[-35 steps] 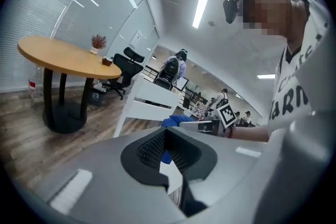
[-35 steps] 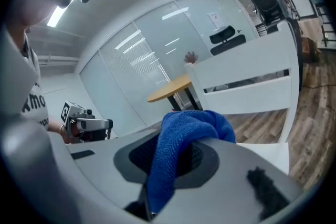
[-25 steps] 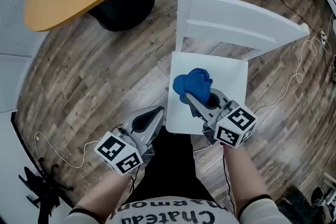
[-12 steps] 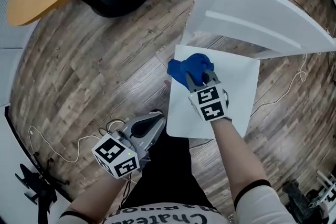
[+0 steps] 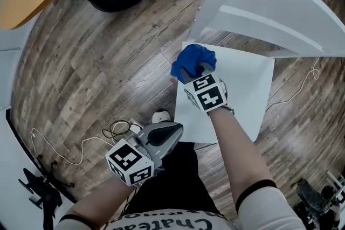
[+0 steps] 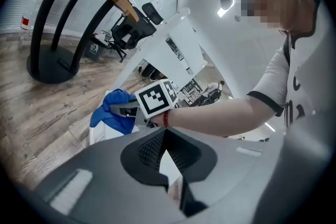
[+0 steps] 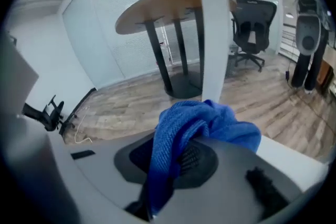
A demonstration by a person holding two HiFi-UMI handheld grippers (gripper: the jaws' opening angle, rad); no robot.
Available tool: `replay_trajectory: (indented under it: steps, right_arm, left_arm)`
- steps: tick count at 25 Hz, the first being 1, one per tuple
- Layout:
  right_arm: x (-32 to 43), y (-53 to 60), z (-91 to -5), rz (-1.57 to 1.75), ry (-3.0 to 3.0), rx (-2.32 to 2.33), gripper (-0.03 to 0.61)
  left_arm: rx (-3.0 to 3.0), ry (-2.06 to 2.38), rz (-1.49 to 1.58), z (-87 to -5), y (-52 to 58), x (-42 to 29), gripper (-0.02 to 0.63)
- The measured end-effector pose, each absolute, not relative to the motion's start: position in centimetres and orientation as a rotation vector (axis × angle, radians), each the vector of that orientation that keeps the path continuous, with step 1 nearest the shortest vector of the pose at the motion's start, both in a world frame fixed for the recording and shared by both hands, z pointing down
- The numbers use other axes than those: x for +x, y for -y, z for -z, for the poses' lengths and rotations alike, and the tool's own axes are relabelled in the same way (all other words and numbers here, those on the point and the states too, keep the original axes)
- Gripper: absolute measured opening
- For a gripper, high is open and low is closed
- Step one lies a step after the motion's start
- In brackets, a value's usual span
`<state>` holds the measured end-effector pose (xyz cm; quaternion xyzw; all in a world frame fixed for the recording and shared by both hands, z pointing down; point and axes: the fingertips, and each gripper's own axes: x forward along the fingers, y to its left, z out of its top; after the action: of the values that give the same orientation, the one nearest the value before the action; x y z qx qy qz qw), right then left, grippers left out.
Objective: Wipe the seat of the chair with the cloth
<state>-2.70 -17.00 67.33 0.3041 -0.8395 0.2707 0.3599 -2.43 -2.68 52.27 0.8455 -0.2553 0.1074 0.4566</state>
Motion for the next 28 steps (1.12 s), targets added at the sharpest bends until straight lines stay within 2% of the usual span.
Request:
replay_trajectory:
  steps: [4,10,28]
  right_arm:
    - [-1.1,17.4,-67.1,-0.841,2.19,0.843,0.06]
    - [4.2,16.8,-67.4,-0.725,2.121,0.953,0.058]
    - [29.1,14.6,-67.8,-0.697,1.841,1.301,0.06]
  left_arm:
    - [2.085,0.602,-0.278,-53.0,2.7,-1.4,0.005]
    - [2.107,0.655,-0.297,-53.7,4.2,0.0,0.005]
    - [2.102,0.656,-0.349,-55.8,3.5,2.7,0.005]
